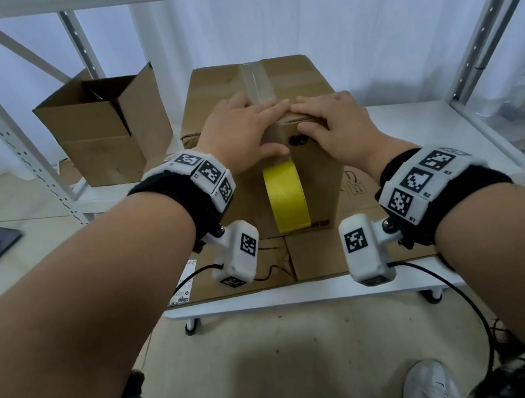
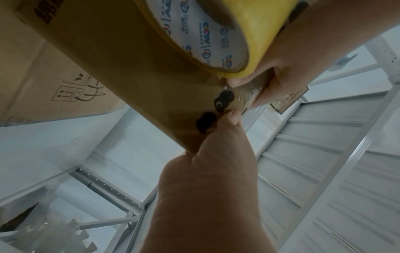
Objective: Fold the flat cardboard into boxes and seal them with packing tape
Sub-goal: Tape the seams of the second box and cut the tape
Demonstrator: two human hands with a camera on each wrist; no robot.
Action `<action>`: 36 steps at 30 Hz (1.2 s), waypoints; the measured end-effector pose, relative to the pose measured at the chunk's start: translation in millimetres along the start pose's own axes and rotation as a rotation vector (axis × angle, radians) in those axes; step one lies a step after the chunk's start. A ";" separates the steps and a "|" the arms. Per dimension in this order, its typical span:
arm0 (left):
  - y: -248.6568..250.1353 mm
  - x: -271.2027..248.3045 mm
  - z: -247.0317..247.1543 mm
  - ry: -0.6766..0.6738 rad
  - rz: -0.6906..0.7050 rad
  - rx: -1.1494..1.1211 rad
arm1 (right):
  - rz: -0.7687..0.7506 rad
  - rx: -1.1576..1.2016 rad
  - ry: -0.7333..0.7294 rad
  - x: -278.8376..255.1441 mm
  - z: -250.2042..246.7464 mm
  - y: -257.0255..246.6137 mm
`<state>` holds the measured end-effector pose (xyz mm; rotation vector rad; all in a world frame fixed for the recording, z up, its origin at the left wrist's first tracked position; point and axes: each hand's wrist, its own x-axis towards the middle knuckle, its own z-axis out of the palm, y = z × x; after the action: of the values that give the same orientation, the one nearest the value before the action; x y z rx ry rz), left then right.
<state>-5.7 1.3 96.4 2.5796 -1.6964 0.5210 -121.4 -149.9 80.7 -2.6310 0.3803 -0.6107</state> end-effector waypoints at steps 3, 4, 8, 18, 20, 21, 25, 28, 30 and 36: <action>4.4 9.1 -0.6 -0.035 0.003 -0.004 | -0.019 0.062 0.029 1.3 -0.1 5.2; 3.8 9.8 0.3 -0.047 -0.001 -0.039 | -0.028 0.091 0.047 2.1 0.3 5.5; -0.4 8.6 2.0 -0.095 -0.035 -0.103 | -0.037 0.143 0.108 2.5 4.4 5.9; -6.9 4.6 -8.4 -0.095 -0.070 -0.197 | 0.002 0.054 0.038 4.1 2.6 7.5; -13.9 -2.2 -9.8 -0.144 -0.282 -0.136 | 0.074 0.077 0.025 11.8 -1.9 -0.7; -15.0 -5.4 -9.9 -0.180 -0.392 -0.124 | 0.111 0.098 0.012 15.4 -2.9 -5.5; -11.4 -9.6 -11.9 -0.227 -0.453 -0.166 | 0.199 0.099 -0.040 21.6 1.2 -15.6; -12.5 -10.1 -12.4 -0.225 -0.423 -0.166 | 0.229 0.132 -0.043 18.3 0.9 -16.0; -13.1 -11.4 -10.0 -0.236 -0.406 -0.164 | 0.223 0.067 -0.095 15.4 -0.9 -16.5; -10.9 -7.9 -12.2 -0.243 -0.395 -0.155 | 0.184 -0.106 -0.194 18.3 -0.4 -9.5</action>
<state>-2.1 15.2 107.5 2.8410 -1.1610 0.0609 -104.2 -148.1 91.9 -2.6849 0.6002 -0.2810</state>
